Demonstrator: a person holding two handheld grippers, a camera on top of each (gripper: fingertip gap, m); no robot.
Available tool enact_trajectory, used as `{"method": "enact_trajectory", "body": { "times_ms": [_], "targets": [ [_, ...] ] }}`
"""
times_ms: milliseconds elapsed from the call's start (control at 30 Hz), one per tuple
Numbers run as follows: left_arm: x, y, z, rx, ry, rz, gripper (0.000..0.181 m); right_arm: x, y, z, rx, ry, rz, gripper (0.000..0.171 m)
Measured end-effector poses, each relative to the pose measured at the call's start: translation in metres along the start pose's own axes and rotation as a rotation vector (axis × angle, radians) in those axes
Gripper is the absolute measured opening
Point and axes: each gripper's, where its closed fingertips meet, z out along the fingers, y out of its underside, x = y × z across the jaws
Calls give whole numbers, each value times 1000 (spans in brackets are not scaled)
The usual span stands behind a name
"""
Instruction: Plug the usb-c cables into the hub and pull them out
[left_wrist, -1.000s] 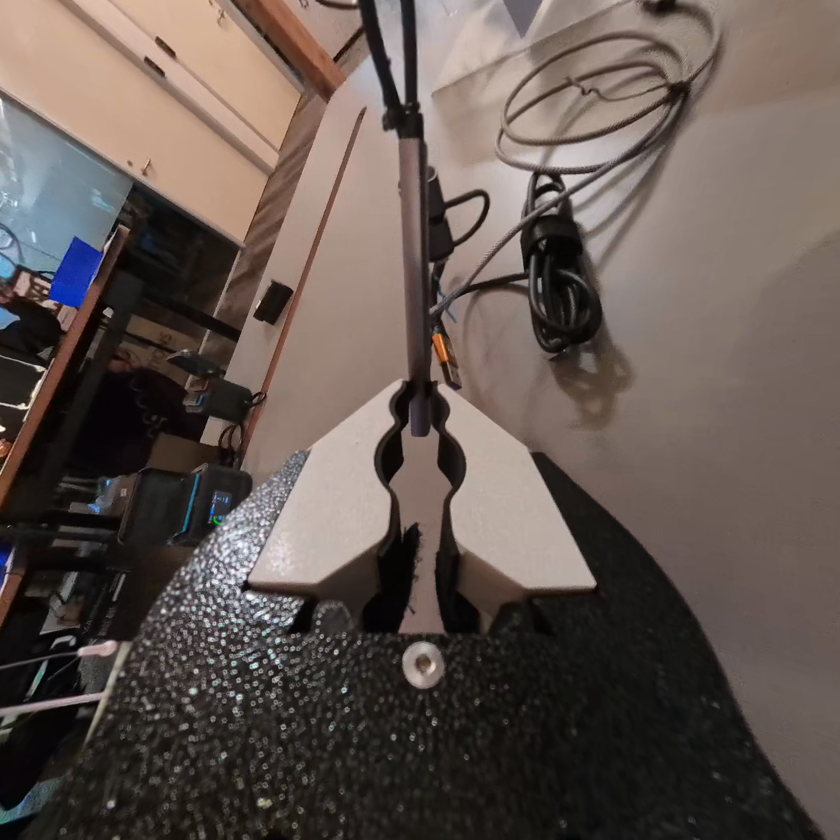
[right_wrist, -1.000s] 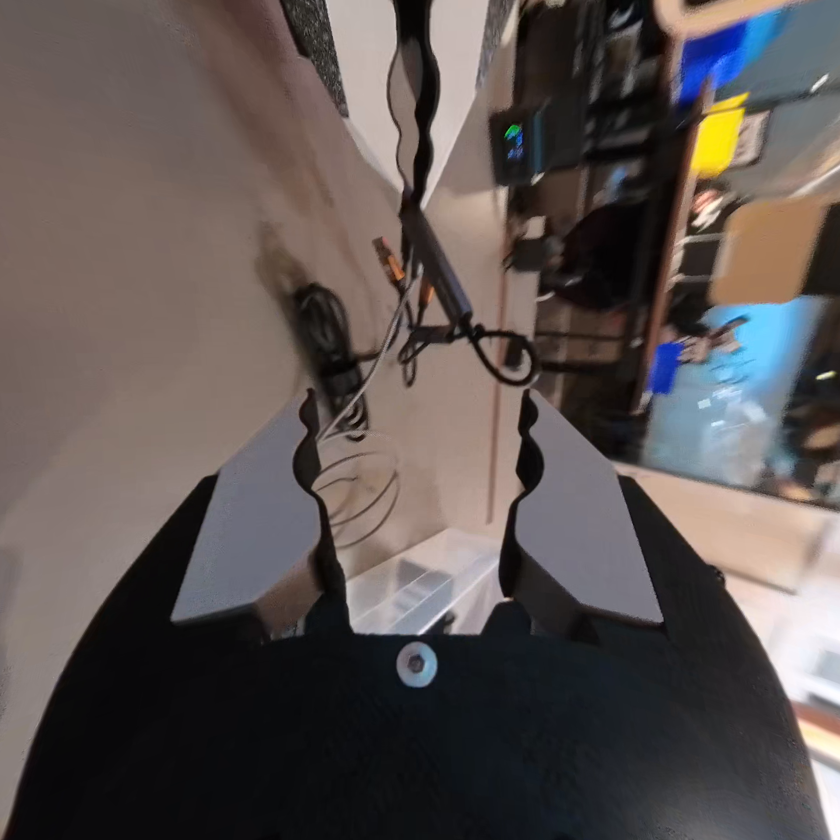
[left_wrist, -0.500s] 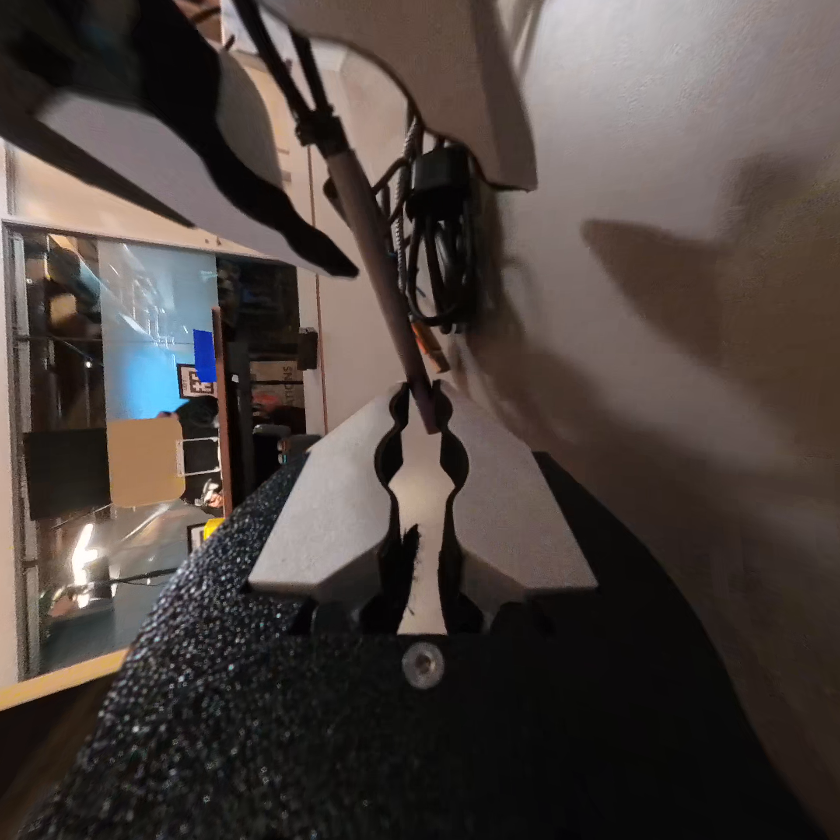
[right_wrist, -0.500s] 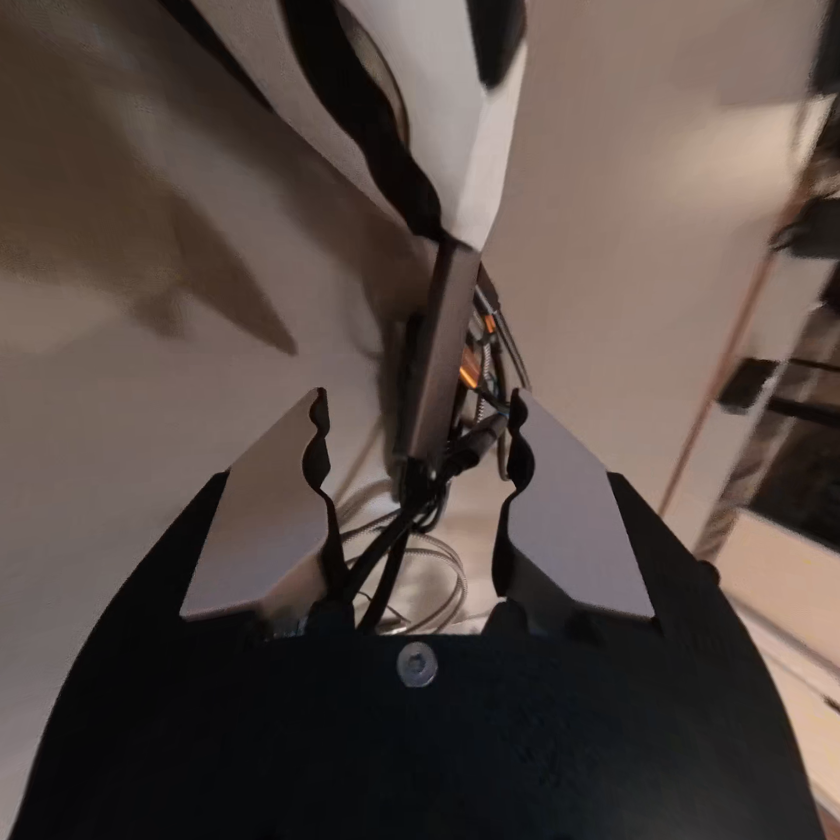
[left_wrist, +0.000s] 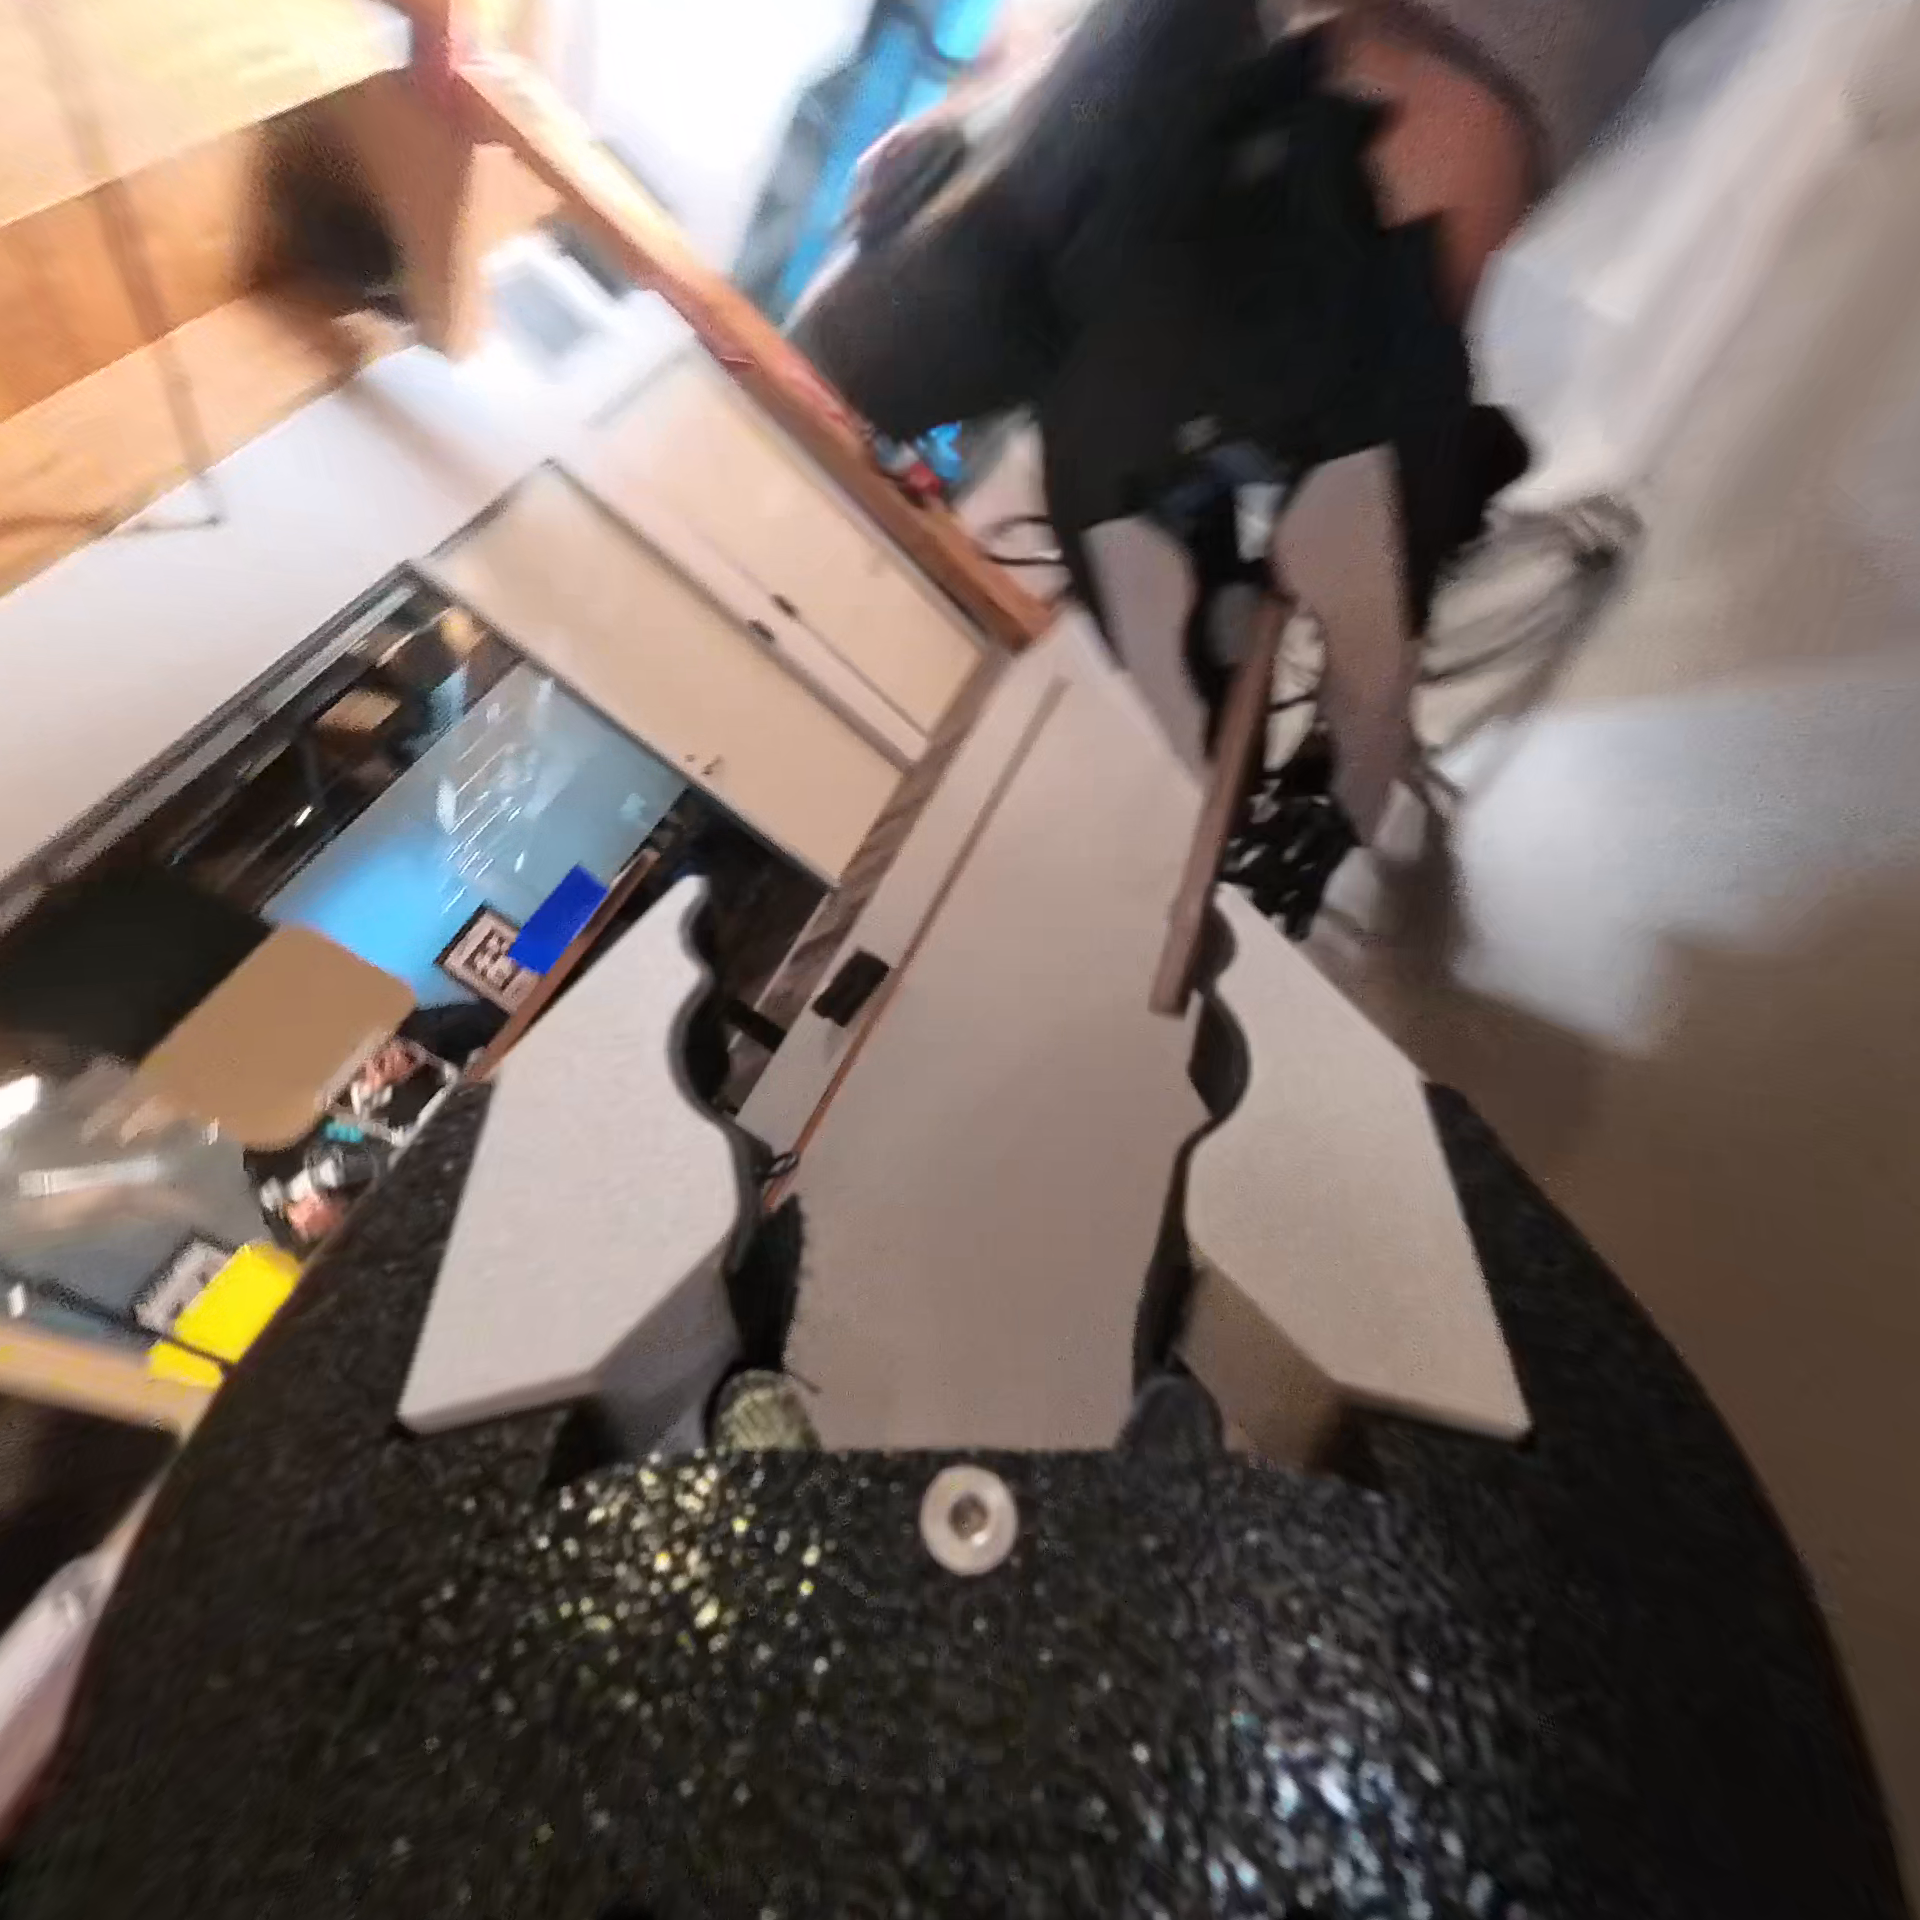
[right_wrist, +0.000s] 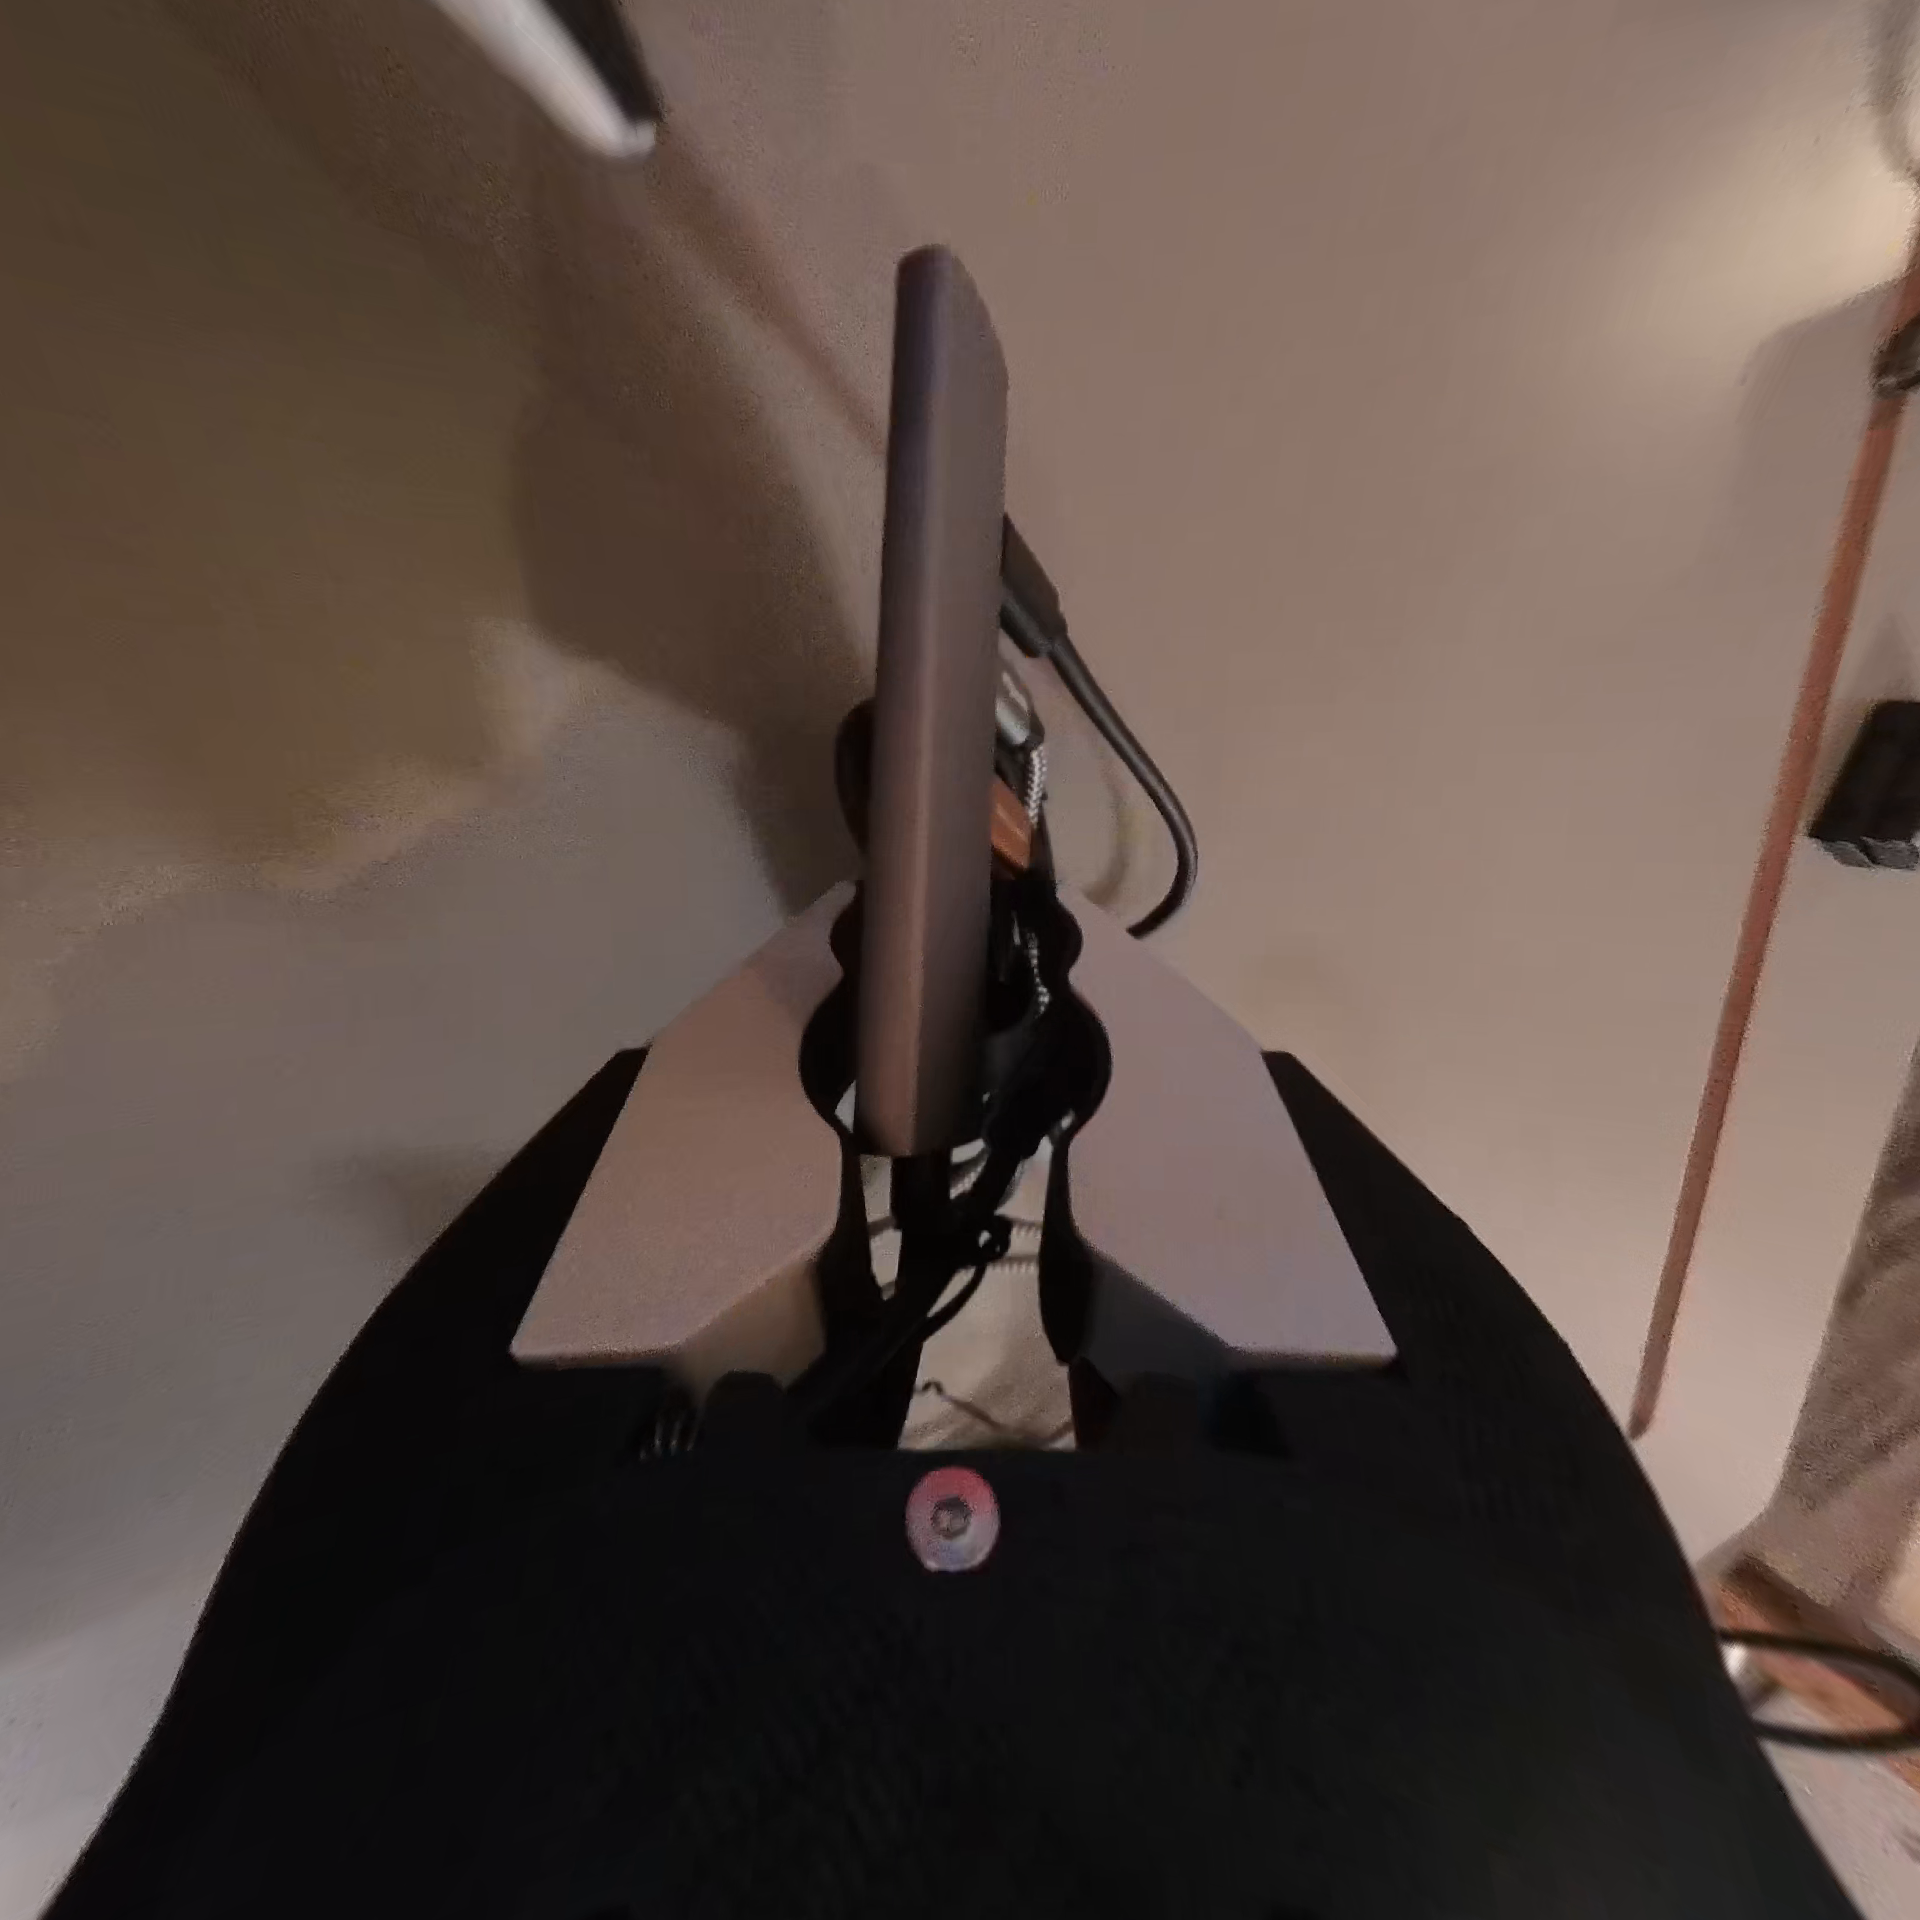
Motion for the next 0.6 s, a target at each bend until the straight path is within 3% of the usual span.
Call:
{"method": "enact_trajectory", "body": {
  "times_ms": [33, 167, 333, 467, 600],
  "targets": [
    [-14, 4, -2, 9, -54, -69, 95, 4, -1, -14, 41, -2, 27, 30],
    [-33, 25, -5, -16, -121, -220, 90, 44, -3, -106, 251, 49, 139, 29],
    [-26, 35, 0, -47, -109, -222, 82, 119, 34, -226, 453, 245, 249, 29],
    [-21, 44, 4, -90, -100, -178, 79, 174, 95, -268, 464, 422, 331, 29],
    [-20, 53, 5, -116, -92, -189, 77, 211, 146, -278, 545, 517, 456, 29]
  ]
}}
